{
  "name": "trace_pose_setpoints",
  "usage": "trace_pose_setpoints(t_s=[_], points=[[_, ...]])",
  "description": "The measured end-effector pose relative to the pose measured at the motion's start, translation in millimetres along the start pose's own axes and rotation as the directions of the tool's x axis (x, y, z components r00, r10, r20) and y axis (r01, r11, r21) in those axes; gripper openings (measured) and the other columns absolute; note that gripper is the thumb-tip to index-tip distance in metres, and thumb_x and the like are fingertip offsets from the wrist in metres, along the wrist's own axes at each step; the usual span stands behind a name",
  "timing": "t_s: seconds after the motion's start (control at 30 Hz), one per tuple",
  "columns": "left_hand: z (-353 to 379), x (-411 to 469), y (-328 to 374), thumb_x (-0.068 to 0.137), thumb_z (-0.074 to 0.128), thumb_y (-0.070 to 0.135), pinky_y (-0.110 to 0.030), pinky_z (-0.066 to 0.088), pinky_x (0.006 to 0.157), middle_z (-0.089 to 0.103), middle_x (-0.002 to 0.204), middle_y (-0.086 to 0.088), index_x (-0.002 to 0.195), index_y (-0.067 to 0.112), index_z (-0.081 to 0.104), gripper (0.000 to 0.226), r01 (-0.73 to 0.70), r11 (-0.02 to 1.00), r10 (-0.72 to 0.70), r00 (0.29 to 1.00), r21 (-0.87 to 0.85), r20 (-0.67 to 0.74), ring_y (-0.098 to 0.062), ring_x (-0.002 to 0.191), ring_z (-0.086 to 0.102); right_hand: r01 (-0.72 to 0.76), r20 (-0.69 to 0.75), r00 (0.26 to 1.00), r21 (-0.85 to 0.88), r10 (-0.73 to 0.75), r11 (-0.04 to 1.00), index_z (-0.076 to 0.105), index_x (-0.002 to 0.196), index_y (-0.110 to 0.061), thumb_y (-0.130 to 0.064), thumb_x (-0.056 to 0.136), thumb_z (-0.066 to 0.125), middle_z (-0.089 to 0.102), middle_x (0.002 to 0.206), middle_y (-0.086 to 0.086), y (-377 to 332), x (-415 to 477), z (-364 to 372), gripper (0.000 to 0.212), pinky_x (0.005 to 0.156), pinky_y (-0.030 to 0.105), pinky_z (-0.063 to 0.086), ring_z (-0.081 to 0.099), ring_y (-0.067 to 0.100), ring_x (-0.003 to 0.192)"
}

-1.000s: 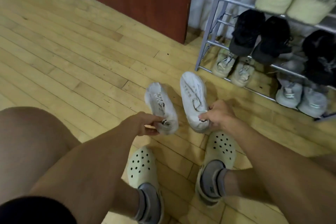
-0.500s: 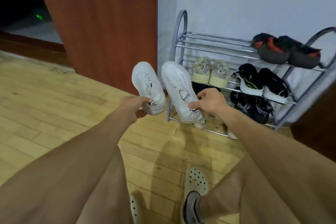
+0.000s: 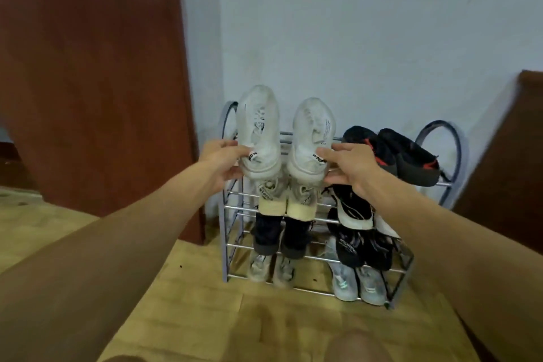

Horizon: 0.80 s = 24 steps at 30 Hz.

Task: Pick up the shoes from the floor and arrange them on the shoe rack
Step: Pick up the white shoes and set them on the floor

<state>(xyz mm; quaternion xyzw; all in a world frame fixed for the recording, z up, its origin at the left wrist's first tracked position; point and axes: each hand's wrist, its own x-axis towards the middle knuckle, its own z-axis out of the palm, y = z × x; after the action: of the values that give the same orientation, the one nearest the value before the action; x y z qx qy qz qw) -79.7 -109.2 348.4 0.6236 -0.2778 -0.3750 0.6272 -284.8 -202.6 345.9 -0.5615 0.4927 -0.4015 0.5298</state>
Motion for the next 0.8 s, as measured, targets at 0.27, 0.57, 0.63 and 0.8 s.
trace_pose_setpoints(t_s=[0.27, 0.57, 0.63, 0.8], points=[[56.6, 83.8, -1.8, 0.091, 0.056, 0.002, -0.024, 0.052, 0.039, 0.057, 0.075, -0.004, 0.098, 0.014, 0.055, 0.014, 0.026, 0.996, -0.030, 0.999, 0.079, 0.045, -0.015, 0.061, 0.055, -0.080, -0.007, 0.997, 0.031, 0.080, 0.996, 0.063, 0.121, -0.005, -0.019, 0.077, 0.078, 0.071, 0.109, 0.015, 20.2, 88.6, -5.4, 0.049, 0.061, 0.035, 0.061, 0.071, 0.024, 0.074], [58.6, 96.0, -18.0, 0.095, 0.052, 0.010, -0.018, 0.048, 0.040, 0.063, 0.081, -0.004, 0.108, 0.011, 0.062, 0.017, 0.031, 0.951, -0.058, 0.995, 0.306, 0.081, -0.012, 0.062, 0.056, -0.113, -0.023, 0.993, -0.117, 0.111, 0.987, 0.070, 0.107, -0.011, -0.046, 0.087, 0.061, 0.068, 0.087, 0.011, 42.6, 95.0, 1.6, 0.041, 0.071, 0.043, 0.061, 0.067, 0.025, 0.074], [58.0, 89.1, -19.1, 0.093, 0.053, 0.013, -0.025, 0.051, 0.056, 0.066, 0.099, -0.011, 0.114, 0.003, 0.062, 0.024, 0.024, 0.939, -0.055, 0.995, 0.343, 0.081, -0.014, 0.068, 0.058, -0.125, 0.012, 0.992, -0.134, 0.127, 0.983, 0.065, 0.117, -0.013, -0.045, 0.091, 0.056, 0.068, 0.104, 0.012, 39.3, 81.5, -0.2, 0.042, 0.071, 0.041, 0.061, 0.069, 0.030, 0.090], [60.5, 47.4, -15.3, 0.080, 0.063, 0.025, -0.037, 0.050, 0.091, 0.051, 0.134, -0.012, 0.135, 0.011, 0.044, 0.059, -0.171, 0.784, 0.167, 0.984, 0.597, 0.062, -0.029, 0.114, 0.056, -0.036, 0.005, 0.999, -0.181, 0.038, 0.983, 0.054, 0.131, -0.008, -0.016, 0.089, 0.064, 0.064, 0.110, 0.008, 39.8, 35.1, -16.7, 0.044, 0.081, 0.041, 0.059, 0.064, 0.021, 0.092]])
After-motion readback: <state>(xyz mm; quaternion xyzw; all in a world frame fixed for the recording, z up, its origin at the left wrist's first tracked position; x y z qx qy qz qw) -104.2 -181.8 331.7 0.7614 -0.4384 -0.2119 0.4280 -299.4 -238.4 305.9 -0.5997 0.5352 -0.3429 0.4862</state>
